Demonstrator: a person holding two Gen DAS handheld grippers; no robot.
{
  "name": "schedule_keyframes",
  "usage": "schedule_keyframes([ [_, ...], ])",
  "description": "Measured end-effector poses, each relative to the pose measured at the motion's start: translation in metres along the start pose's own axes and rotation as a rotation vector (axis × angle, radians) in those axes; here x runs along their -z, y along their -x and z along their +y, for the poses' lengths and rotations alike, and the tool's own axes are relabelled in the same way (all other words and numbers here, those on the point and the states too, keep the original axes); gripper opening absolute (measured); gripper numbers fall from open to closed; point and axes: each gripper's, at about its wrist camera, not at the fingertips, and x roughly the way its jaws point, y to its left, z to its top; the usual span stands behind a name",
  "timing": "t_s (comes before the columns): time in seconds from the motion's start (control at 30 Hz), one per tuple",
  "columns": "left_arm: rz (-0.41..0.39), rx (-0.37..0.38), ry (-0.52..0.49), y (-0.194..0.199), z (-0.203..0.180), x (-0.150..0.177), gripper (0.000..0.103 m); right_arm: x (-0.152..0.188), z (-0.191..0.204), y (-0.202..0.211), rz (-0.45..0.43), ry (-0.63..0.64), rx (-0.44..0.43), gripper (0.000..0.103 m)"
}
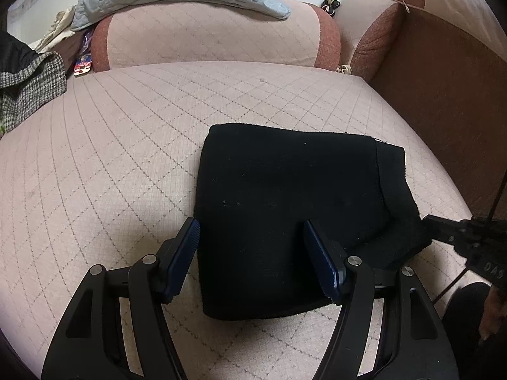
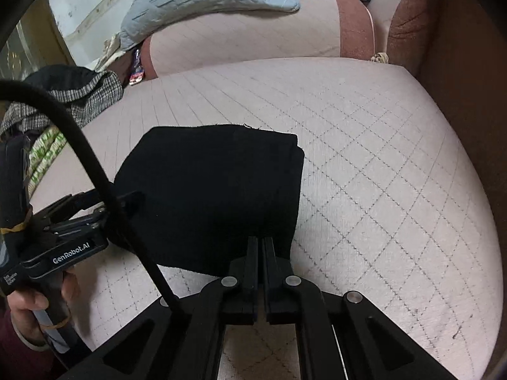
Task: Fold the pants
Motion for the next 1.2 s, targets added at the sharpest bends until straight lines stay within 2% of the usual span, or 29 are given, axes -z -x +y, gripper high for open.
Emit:
schedule_keyframes([
  [0.13, -0.009, 0.009, 0.005, 0.003, 0.001, -0.001, 0.068, -0.006, -0.013, 0.016, -0.05, -0.062, -0.03, 0.004],
  [0.2, -0.032, 0.007, 0.009, 0.007, 0.003, -0.002, 0.068, -0.009, -0.018, 0.023, -0.07, -0.105, -0.071, 0.009],
  [0.23, -0.039, 0.005, 0.011, 0.008, 0.004, -0.002, 0.068, -0.009, -0.02, 0.022, -0.07, -0.123, -0.093, 0.024],
  [0.27, -0.041, 0.005, 0.015, 0.009, 0.005, -0.003, 0.068, -0.009, -0.021, 0.022, -0.069, -0.138, -0.105, 0.044],
  [0.3, -0.036, 0.006, 0.018, 0.008, 0.005, -0.003, 0.068, -0.009, -0.021, 0.022, -0.074, -0.152, -0.112, 0.047],
  [0.43, -0.02, -0.002, 0.014, 0.004, 0.005, -0.002, 0.068, -0.011, -0.01, 0.025, -0.085, -0.133, -0.12, 0.047],
  [0.57, -0.039, 0.0, 0.008, 0.008, 0.003, -0.003, 0.068, -0.009, 0.002, 0.02, -0.064, -0.096, -0.104, 0.047],
  [0.7, -0.034, -0.004, 0.011, 0.006, 0.004, -0.003, 0.068, -0.006, 0.004, 0.008, -0.022, -0.084, -0.075, 0.047],
  [0.83, -0.051, -0.012, 0.024, 0.01, 0.009, -0.006, 0.068, -0.004, -0.004, 0.007, -0.033, -0.123, -0.07, 0.047],
  [0.97, -0.08, 0.013, 0.095, 0.015, 0.029, -0.014, 0.068, -0.007, -0.024, -0.001, -0.022, -0.213, -0.09, 0.05],
  [1.03, -0.065, 0.03, 0.135, 0.013, 0.04, -0.016, 0.068, -0.009, -0.031, -0.011, 0.0, -0.245, -0.114, 0.052],
  [1.13, -0.027, 0.079, 0.207, 0.003, 0.057, -0.018, 0.068, -0.012, -0.035, -0.021, 0.004, -0.273, -0.135, 0.065],
  [1.2, 0.008, 0.129, 0.247, -0.007, 0.065, -0.019, 0.068, -0.014, -0.036, -0.027, 0.008, -0.273, -0.133, 0.067],
])
